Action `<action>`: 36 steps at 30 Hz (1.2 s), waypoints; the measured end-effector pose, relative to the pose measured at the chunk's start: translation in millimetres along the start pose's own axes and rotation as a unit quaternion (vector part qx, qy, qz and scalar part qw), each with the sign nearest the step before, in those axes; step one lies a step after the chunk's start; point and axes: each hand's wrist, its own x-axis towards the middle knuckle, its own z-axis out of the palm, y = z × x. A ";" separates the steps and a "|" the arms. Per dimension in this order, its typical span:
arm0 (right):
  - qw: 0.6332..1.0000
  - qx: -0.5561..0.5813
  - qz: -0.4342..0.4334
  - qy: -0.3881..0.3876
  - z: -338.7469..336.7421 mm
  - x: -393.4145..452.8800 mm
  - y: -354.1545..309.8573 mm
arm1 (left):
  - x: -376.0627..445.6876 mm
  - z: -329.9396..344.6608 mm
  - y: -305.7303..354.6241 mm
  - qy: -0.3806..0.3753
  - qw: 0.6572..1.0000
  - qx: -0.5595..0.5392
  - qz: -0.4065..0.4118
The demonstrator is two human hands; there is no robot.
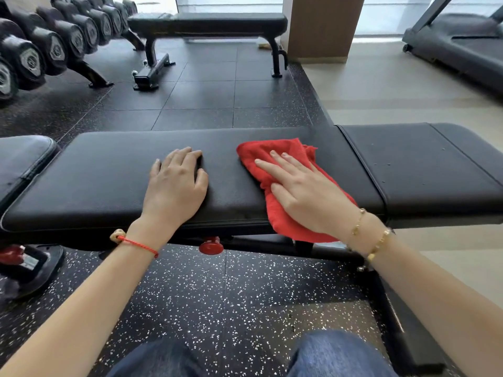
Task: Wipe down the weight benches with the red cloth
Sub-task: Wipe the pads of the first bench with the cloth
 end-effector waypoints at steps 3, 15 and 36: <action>0.998 0.016 0.066 -0.012 -6.4 7.1 27.8 | -1.0 -0.2 1.6 -0.009 1.000 0.004 0.000; 0.993 0.033 0.107 -0.044 -8.7 62.1 34.9 | -1.4 -1.4 61.8 -0.030 0.995 -0.040 0.081; 0.996 -0.033 -0.020 -0.077 -30.1 40.5 92.8 | 6.3 32.5 140.4 -0.060 0.998 0.012 0.027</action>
